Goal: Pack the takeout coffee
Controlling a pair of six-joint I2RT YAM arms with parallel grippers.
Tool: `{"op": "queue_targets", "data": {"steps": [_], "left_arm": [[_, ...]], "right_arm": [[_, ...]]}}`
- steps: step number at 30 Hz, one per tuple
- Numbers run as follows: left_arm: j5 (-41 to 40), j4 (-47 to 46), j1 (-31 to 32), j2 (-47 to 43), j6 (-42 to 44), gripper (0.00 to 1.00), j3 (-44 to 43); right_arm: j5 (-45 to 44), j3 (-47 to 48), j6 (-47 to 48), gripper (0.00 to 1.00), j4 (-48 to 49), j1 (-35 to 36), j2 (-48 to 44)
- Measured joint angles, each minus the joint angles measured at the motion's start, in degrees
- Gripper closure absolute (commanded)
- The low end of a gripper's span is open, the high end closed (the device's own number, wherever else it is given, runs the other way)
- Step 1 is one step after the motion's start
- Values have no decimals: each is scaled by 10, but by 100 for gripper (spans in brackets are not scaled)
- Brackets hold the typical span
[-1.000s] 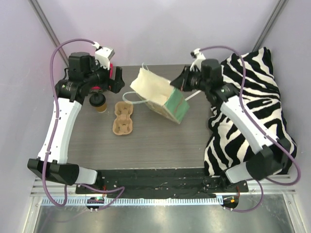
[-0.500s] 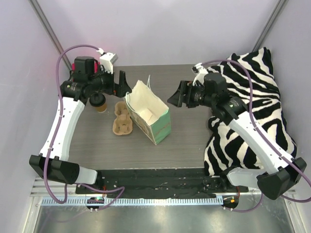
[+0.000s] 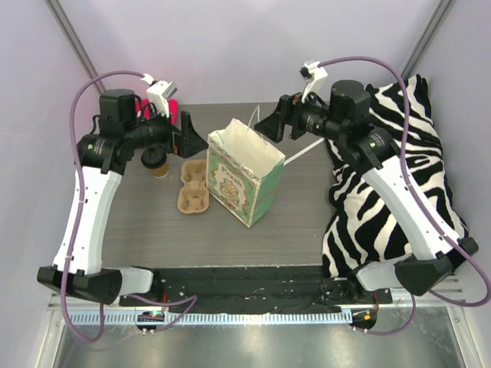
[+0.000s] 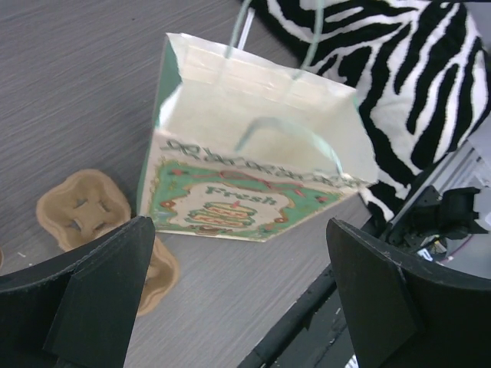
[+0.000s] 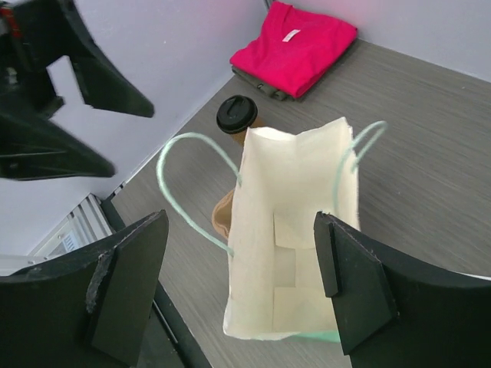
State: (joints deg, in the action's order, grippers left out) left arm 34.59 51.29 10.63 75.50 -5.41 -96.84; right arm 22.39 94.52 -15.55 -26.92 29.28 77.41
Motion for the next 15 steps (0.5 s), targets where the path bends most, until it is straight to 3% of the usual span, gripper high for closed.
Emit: {"op": "queue_targets", "data": {"steps": [9, 15], "left_arm": [[54, 13, 0, -55, -64, 1, 2], [72, 7, 0, -54, -110, 4, 13]], "right_arm": [[19, 44, 0, 19, 6, 6, 105], [7, 49, -2, 23, 6, 7, 120]]}}
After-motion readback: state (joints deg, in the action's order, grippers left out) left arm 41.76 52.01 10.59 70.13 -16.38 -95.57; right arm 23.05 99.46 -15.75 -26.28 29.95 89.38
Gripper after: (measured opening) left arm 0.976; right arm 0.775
